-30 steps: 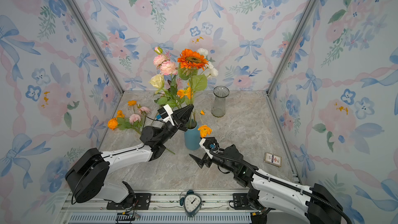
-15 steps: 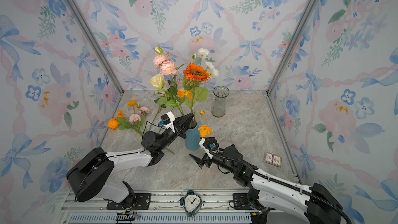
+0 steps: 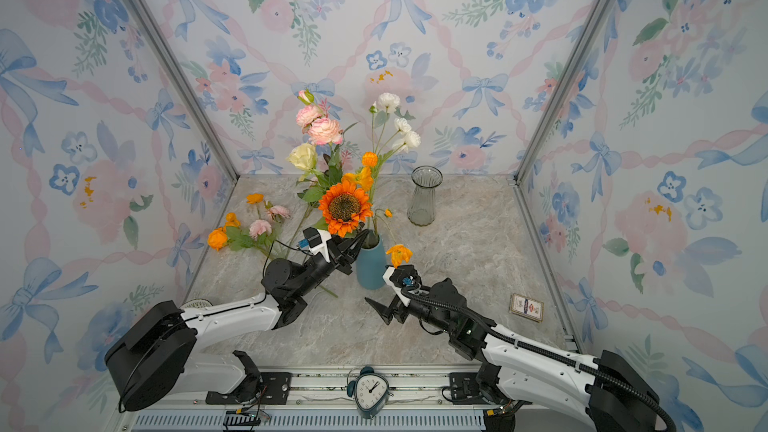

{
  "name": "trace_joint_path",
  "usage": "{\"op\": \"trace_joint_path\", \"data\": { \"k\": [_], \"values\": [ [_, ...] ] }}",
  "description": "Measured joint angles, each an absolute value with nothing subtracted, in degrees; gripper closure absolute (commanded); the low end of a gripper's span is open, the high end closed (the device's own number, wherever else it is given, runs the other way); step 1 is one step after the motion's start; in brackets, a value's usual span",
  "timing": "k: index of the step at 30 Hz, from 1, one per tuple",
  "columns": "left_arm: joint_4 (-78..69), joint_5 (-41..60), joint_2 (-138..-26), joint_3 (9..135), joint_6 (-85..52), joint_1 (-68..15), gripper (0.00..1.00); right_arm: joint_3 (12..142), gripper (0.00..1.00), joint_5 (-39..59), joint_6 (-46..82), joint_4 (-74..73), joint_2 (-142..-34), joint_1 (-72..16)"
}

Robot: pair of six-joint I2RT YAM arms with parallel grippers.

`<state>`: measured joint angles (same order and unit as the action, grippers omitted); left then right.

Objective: Arrange the flowers into the vase
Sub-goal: 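Lower the gerbera stem into the teal vase while the right gripper approaches the vase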

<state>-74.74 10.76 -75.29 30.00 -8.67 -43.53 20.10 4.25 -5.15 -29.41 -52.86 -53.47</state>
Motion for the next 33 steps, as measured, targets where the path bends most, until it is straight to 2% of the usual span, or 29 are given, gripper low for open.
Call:
{"op": "trace_joint_path", "data": {
  "k": [4, 6, 7, 8, 9, 15, 26, 33],
  "values": [
    [-71.5, 10.8, -74.0, 30.0, -7.4, -43.4, 0.56, 20.1, 0.03, 4.3, -5.1, -29.4, -53.0, -53.2],
    [-69.7, 11.0, -73.9, 30.0, -7.0, -43.1, 0.37, 20.1, 0.03, 4.3, -5.1, -29.4, -53.0, -53.2],
    [-68.6, 11.2, -73.9, 30.1, -6.8, -42.9, 0.25, 20.1, 0.03, 4.3, -5.1, -29.4, -53.0, -53.2],
    [-67.2, 11.4, -73.9, 30.3, -6.7, -42.8, 0.06, 20.1, 0.03, 4.3, -5.1, -29.4, -53.0, -53.2],
    [-65.6, 11.6, -73.8, 30.7, -6.8, -42.7, 0.02, 20.1, 0.03, 4.3, -5.1, -29.4, -53.0, -53.2],
    [-53.7, 13.5, -70.5, 33.3, -6.0, -42.0, 0.02, 19.8, 0.03, 4.3, -4.9, -29.5, -52.6, -52.0],
    [-34.3, 14.6, -55.9, 32.9, -1.8, -38.6, 0.02, 18.7, 0.03, 4.3, -3.4, -29.6, -49.5, -48.3],
    [-11.3, 16.0, -52.5, 40.1, 6.0, -38.4, 0.02, 18.2, 0.03, 4.2, -3.4, -29.4, -47.7, -46.4]
  ]
}}
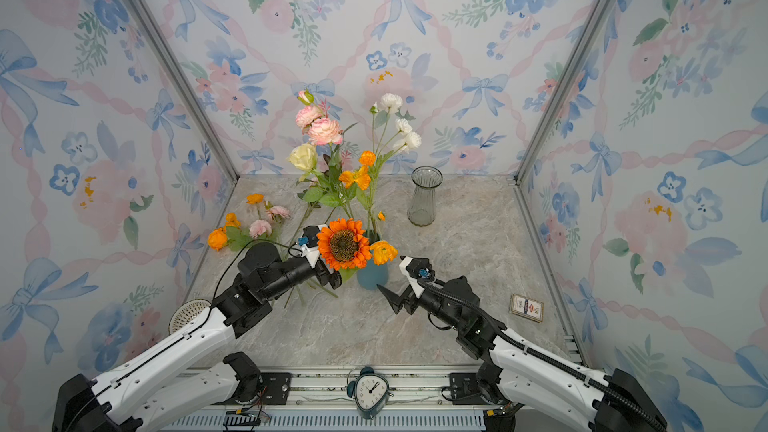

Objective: Arrange the flowers into the vase
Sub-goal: 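Lower the gerbera stem into the teal vase while the right gripper approaches the vase, then close the right gripper on the teal vase while the left gripper releases the gerbera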

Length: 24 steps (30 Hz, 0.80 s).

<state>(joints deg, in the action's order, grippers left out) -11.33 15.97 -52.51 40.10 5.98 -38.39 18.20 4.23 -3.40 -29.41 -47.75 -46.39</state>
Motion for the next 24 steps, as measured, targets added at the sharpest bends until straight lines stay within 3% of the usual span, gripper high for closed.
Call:
{"op": "trace_joint_path", "data": {
  "k": [7, 18, 24],
  "values": [
    [1.4, 15.6, -49.2, 40.1, 12.5, -37.3, 0.02, 19.7, 0.03, 4.8, -3.2, -29.2, -52.8, -44.3],
    [4.8, 12.8, -43.2, 36.6, 13.5, -35.4, 0.02, 30.9, 0.03, 7.6, -1.6, -37.1, -72.7, -42.8],
    [4.9, 12.9, -43.2, 36.6, 13.5, -35.4, 0.02, 34.2, 0.03, 8.6, -1.5, -40.2, -77.5, -42.8]
  ]
}}
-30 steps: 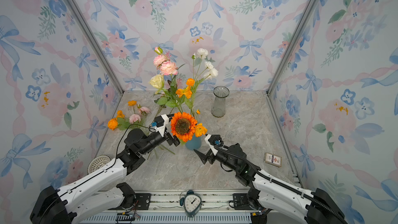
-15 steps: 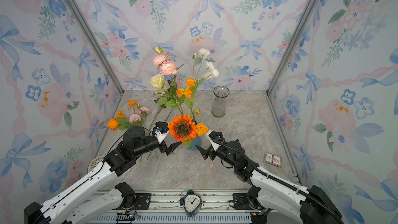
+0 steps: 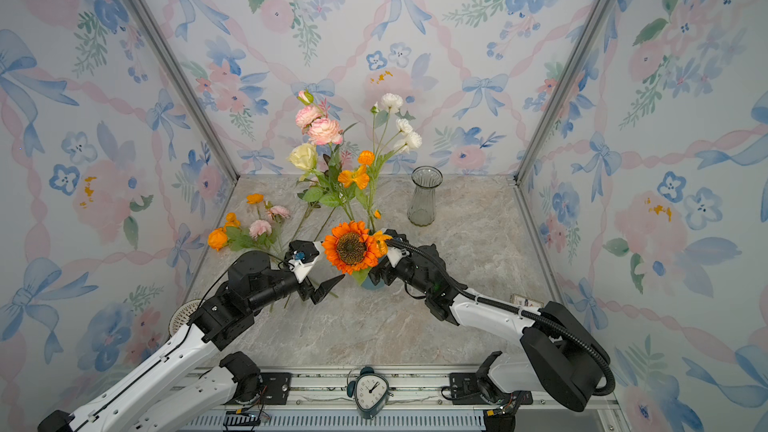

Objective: Arrange the flowers into the vase
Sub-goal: 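Close the right gripper on the teal vase while the left gripper releases the gerbera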

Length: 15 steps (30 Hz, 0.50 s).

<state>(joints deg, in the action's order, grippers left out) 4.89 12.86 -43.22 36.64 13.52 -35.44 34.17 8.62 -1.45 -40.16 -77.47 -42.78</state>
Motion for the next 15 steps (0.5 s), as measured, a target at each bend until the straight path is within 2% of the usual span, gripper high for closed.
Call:
{"op": "trace_joint_path", "data": {
  "k": [15],
  "values": [
    [4.9, 12.9, -43.2, 36.6, 13.5, -35.4, 0.02, 38.4, 0.01, 8.1, -2.8, -41.0, -82.8, -42.8]
  ]
}}
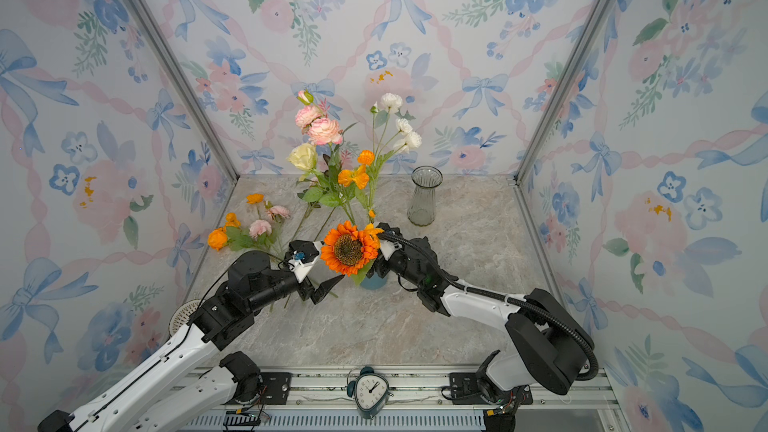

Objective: Arrange the flowers into the vase
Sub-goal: 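Close the right gripper on the teal vase while the left gripper releases the gerbera, then slide the teal vase farther from the robot with the right gripper while the left withdraws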

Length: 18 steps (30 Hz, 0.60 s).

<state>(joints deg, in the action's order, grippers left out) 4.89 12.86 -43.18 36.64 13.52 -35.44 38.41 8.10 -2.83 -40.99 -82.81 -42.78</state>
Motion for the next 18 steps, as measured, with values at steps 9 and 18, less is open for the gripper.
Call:
{"op": "trace_joint_path", "data": {
  "k": [9, 18],
  "values": [
    [4.9, 12.8, -43.2, 36.6, 13.5, -35.4, 0.02, 39.1, 0.32, 7.2, -3.9, -41.4, -84.8, -42.8],
    [4.9, 12.6, -43.2, 36.6, 13.5, -35.4, 0.02, 41.5, 0.5, 7.3, -3.9, -40.3, -86.4, -42.6]
  ]
}}
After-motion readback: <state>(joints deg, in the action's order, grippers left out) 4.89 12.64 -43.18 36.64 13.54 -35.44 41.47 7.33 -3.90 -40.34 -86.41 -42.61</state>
